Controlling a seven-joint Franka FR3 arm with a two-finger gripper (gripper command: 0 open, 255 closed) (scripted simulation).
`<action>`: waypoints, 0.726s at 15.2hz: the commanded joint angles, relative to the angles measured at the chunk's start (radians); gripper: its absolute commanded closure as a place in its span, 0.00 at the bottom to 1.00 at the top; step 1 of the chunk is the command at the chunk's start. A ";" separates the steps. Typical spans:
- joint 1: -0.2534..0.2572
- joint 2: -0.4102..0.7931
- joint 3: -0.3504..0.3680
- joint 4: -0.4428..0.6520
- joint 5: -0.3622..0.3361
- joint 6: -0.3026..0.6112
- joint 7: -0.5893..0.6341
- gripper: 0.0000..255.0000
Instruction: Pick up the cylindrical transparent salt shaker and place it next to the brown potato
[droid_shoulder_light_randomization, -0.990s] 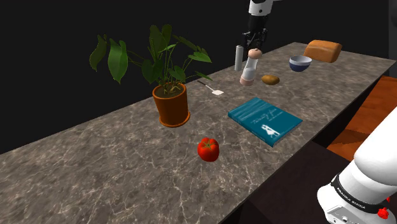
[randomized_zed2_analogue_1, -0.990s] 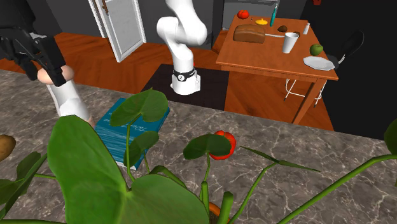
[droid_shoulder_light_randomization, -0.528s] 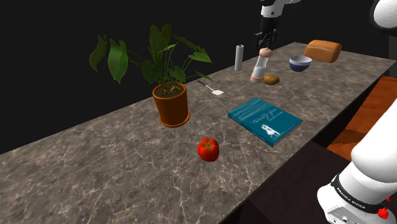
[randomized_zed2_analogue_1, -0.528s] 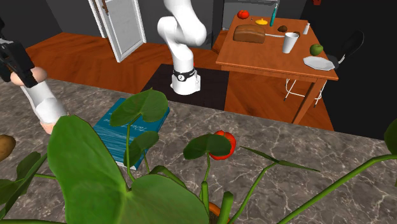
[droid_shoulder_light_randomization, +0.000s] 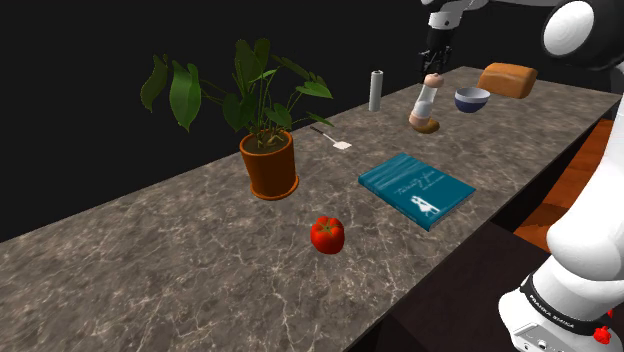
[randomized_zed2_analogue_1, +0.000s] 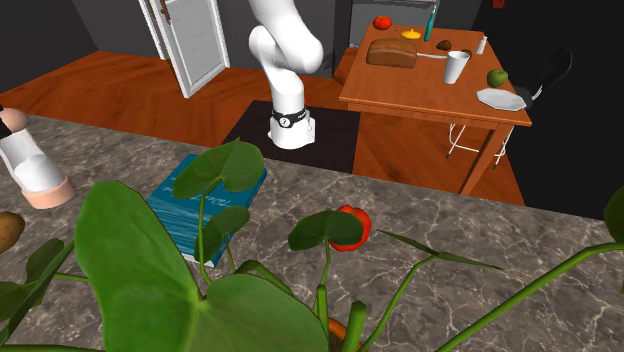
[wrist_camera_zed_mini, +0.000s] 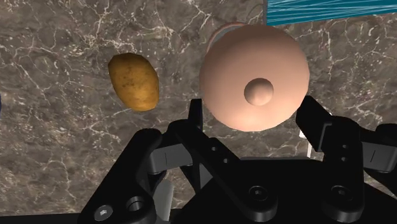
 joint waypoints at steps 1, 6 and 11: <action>-0.029 0.041 -0.011 0.043 0.011 -0.004 -0.040 1.00; -0.041 0.061 -0.015 0.012 0.016 0.046 -0.060 1.00; -0.038 0.060 -0.014 -0.056 0.018 0.113 -0.063 1.00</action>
